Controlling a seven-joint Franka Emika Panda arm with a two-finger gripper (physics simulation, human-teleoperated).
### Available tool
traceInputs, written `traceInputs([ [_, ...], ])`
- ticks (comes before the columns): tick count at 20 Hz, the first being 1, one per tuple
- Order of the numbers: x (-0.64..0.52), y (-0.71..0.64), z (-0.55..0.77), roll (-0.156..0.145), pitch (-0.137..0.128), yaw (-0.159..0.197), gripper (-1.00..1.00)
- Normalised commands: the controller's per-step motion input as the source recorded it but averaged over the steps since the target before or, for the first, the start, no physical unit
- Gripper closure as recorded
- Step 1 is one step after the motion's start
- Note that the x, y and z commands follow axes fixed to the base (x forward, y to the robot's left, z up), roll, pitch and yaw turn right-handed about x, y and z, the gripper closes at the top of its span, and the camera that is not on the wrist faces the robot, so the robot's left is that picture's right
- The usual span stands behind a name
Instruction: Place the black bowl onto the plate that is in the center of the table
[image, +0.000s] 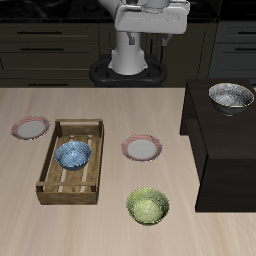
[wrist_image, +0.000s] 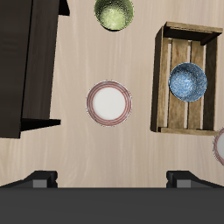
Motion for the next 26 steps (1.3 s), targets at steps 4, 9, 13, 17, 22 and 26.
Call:
traceInputs([
  [4,0.32,0.28,0.24,-0.013,-0.019,0.017,-1.00],
  [9,0.32,0.30,0.12,-0.001,0.006,0.007,-1.00],
  [13,0.29,0.29,0.00,0.008,0.022,-0.007,-1.00],
  [17,0.25,0.35,0.03,0.003,0.007,-0.002,-1.00],
  [22,0.13,0.28,-0.06,0.022,0.034,0.000,-1.00],
  [26,0.12,0.33,0.05,0.011,0.004,-0.009,-1.00],
])
